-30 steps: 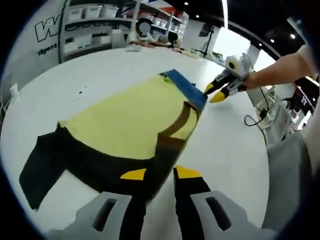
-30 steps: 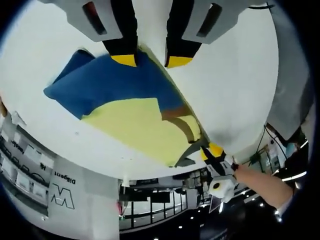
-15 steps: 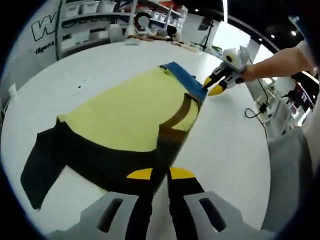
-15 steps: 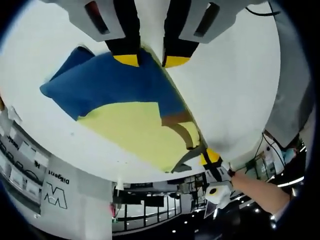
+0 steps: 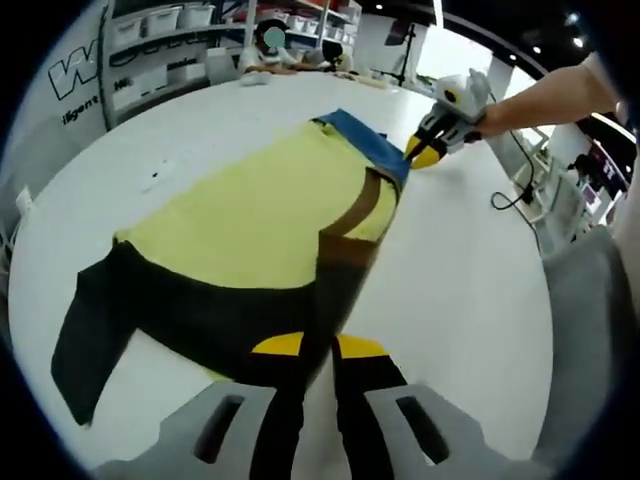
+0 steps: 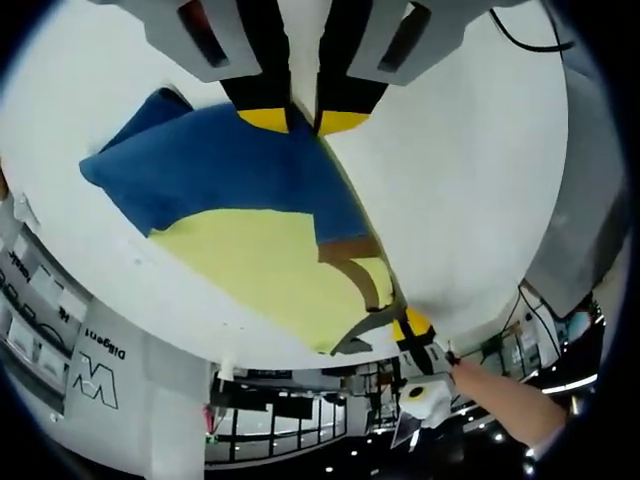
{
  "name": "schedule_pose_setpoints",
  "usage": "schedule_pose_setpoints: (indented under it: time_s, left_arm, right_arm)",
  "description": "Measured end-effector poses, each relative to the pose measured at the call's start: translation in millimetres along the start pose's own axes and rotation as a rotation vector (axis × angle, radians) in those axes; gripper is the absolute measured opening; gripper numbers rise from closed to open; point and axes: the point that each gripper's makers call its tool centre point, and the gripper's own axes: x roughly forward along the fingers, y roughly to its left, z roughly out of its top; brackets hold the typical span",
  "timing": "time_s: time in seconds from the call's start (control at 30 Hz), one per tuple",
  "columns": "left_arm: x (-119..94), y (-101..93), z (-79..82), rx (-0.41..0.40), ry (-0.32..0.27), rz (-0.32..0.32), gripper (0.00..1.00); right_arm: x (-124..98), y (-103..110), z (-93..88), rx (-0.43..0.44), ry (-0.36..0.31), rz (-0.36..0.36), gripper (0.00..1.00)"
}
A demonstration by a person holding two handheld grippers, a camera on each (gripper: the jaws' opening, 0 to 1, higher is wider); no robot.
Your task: Fold the garment on the visible template until the final outline fits inside the template.
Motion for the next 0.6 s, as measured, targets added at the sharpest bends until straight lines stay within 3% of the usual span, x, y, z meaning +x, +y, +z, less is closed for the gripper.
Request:
schedule_pose_setpoints:
  time_s: [0.2, 0.6]
  left_arm:
    - [1.5, 0.5, 0.1, 0.015, 0.0, 0.004, 0.02]
    - [-4.5, 1.6, 3.7, -0.005, -0.017, 0.004, 0.0]
  right_arm:
    - [-0.2, -1.9, -0.5, -0.02, 0.003, -0.002, 0.0]
    - [-6.9, -3.5, 4.8, -0.01, -0.02, 0.005, 0.0]
